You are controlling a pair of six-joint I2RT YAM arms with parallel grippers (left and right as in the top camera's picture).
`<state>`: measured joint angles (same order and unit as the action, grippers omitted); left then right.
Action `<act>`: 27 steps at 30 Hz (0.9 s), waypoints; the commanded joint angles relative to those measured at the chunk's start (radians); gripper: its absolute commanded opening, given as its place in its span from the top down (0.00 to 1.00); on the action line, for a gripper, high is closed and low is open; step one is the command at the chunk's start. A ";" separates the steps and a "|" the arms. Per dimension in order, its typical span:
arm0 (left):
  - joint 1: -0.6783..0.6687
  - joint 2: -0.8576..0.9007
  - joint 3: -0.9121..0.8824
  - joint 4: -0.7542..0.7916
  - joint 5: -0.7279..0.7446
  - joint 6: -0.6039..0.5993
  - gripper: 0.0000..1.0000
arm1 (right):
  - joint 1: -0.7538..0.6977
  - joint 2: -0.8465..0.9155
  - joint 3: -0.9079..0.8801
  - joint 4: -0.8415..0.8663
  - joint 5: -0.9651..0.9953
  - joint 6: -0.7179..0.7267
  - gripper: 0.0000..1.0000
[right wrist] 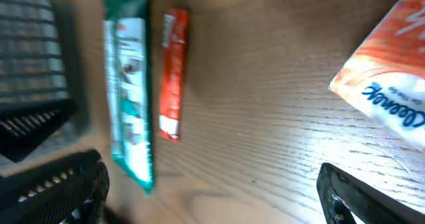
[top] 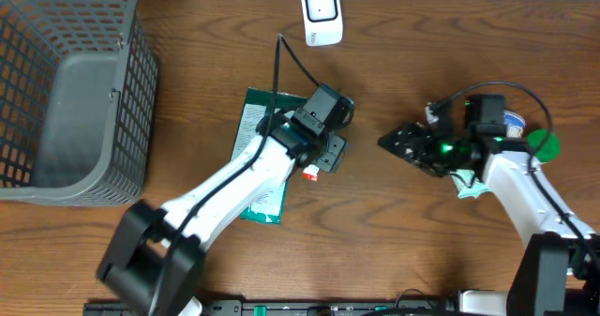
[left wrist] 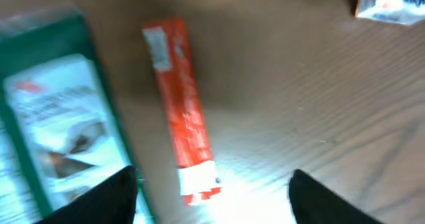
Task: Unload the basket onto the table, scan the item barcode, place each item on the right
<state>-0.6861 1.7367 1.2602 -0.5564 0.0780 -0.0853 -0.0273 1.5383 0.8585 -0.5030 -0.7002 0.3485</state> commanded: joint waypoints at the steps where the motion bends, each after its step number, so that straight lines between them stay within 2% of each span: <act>1: 0.043 0.081 0.006 -0.001 0.158 -0.045 0.26 | 0.054 0.002 -0.004 0.034 0.120 0.034 0.04; 7: 0.071 0.220 0.007 0.055 0.146 -0.044 0.27 | 0.064 0.002 -0.004 0.054 0.157 0.056 0.04; 13: 0.039 0.364 0.007 0.076 0.122 -0.045 0.26 | 0.063 0.002 -0.004 0.047 0.180 0.055 0.03; 14: 0.034 0.378 0.007 0.076 0.098 -0.048 0.30 | 0.064 0.002 -0.004 0.048 0.180 0.055 0.03; 15: 0.032 0.386 0.006 0.076 0.076 -0.048 0.40 | 0.063 0.002 -0.004 0.048 0.180 0.055 0.03; 16: 0.029 0.393 0.007 0.076 0.052 -0.048 0.61 | 0.063 0.002 -0.004 0.048 0.180 0.055 0.03; 17: 0.027 0.396 0.007 0.076 0.032 -0.048 0.77 | 0.063 0.002 -0.004 0.048 0.180 0.055 0.03; 18: 0.026 0.396 0.007 0.076 0.024 -0.048 0.88 | 0.063 0.002 -0.004 0.048 0.180 0.055 0.03; 19: 0.026 0.395 0.007 0.077 0.017 -0.048 0.91 | 0.063 0.002 -0.004 0.048 0.180 0.055 0.03; 20: 0.025 0.395 0.007 0.078 0.006 -0.048 0.91 | 0.063 0.002 -0.004 0.047 0.180 0.055 0.03; 21: 0.025 0.395 0.007 0.078 -0.003 -0.048 0.86 | 0.063 0.002 -0.004 0.047 0.180 0.055 0.03; 22: 0.025 0.396 0.006 0.076 -0.012 -0.048 0.75 | 0.063 0.002 -0.004 0.047 0.180 0.055 0.03; 23: 0.024 0.396 0.006 0.076 -0.011 -0.052 0.75 | 0.061 0.002 -0.004 0.047 0.180 0.055 0.02; 27: 0.010 0.398 0.002 0.072 -0.011 -0.132 0.63 | 0.054 0.002 -0.004 0.046 0.180 0.055 0.02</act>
<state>-0.6689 2.0407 1.3174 -0.4519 0.1131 -0.1509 0.0322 1.5383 0.8570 -0.4553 -0.5224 0.3946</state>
